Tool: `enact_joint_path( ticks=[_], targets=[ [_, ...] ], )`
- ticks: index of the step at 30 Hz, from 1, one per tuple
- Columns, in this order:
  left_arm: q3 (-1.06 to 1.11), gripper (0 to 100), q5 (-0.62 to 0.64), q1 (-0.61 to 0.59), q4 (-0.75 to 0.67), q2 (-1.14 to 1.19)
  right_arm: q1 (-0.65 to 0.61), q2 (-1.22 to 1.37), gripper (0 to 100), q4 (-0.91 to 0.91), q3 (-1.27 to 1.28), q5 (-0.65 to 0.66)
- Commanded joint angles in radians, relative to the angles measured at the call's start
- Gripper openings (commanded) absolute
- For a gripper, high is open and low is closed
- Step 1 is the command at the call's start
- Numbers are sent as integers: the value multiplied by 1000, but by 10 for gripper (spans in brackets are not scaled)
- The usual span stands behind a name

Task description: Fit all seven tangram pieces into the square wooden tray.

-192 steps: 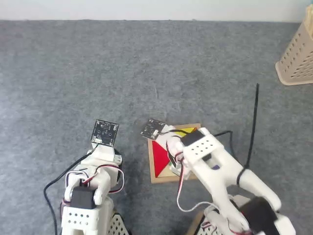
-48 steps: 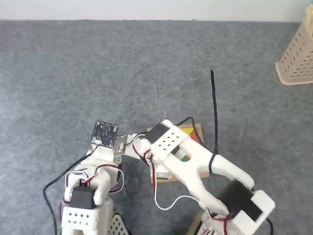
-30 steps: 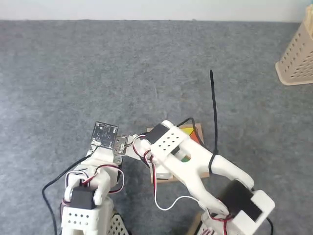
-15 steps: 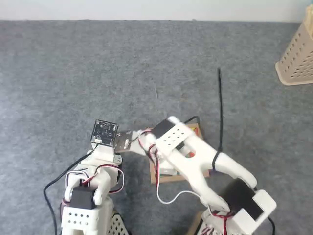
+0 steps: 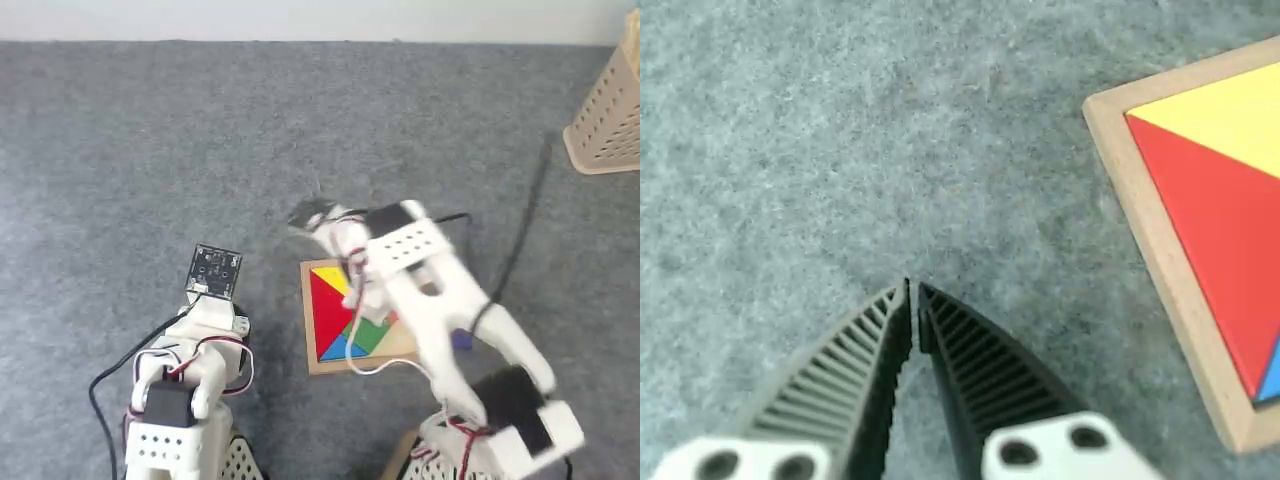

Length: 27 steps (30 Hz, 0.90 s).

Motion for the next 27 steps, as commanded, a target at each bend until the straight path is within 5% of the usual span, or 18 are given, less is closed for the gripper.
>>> enact_joint_path(
  ticks=[1, 9, 17, 27],
  targets=[
    [-19, 12, 6, -8, 6, -21, 107, -156, 117, -15, 91, -25],
    [-19, 12, 6, -8, 6, -21, 179, -386, 116, -73, 365, 83],
    [-19, 12, 6, -8, 6, -21, 314, -403, 139, -85, 431, 117],
    [-19, 12, 6, -8, 6, -21, 320, -394, 215, -217, 531, 115]
  ],
)
